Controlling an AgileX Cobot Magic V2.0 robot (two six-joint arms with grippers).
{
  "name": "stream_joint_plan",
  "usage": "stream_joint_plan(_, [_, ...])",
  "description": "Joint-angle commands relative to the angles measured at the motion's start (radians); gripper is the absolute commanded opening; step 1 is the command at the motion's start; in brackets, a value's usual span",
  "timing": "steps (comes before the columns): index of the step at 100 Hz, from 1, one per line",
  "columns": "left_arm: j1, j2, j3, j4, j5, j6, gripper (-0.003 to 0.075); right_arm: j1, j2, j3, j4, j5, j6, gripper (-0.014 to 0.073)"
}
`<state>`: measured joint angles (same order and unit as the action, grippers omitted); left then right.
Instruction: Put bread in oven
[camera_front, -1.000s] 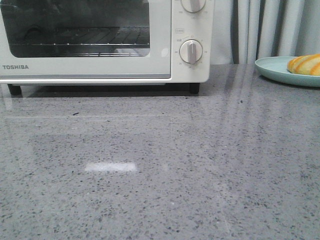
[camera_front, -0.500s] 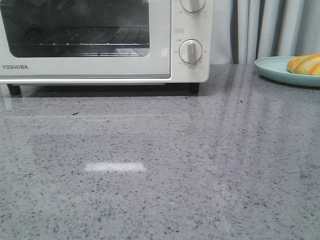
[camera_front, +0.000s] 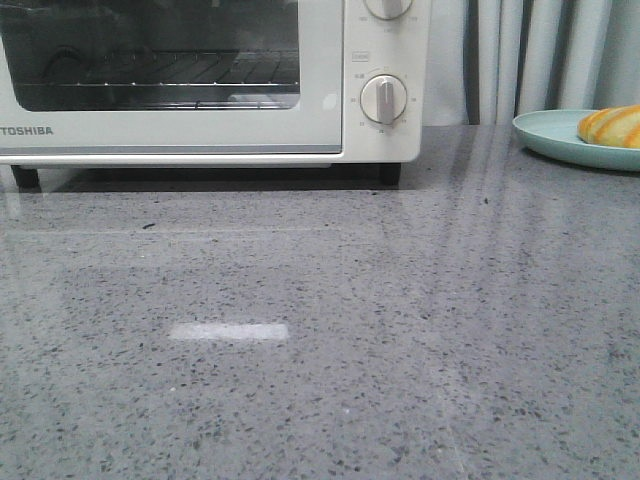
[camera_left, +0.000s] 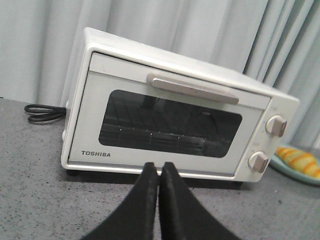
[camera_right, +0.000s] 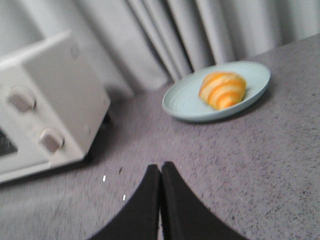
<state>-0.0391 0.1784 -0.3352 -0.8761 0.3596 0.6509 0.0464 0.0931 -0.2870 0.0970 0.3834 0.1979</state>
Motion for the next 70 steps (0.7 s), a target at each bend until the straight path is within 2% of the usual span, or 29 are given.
stream_joint_plan(1, [-0.008,0.138,-0.091,-0.012,-0.017,0.084,-0.0021,0.056,0.086,-0.097,0.002,-0.009,-0.098,-0.0049])
stream_joint_plan(10, [-0.012,0.260,-0.175,-0.012,-0.005,0.143,-0.0021,0.121,0.158,-0.146,0.002,-0.009,-0.122,-0.0049])
stream_joint_plan(27, [-0.116,0.396,-0.332,-0.012,-0.029,0.271,-0.0021,0.211,0.242,-0.188,0.000,-0.040,-0.126,-0.0049])
stream_joint_plan(50, [-0.243,0.566,-0.478,-0.012,-0.133,0.280,-0.0021,0.228,0.291,-0.189,0.000,-0.051,-0.126,-0.0049])
stream_joint_plan(70, [-0.292,0.734,-0.571,-0.012,-0.200,0.289,-0.0021,0.228,0.295,-0.189,-0.016,-0.055,-0.126,-0.0049])
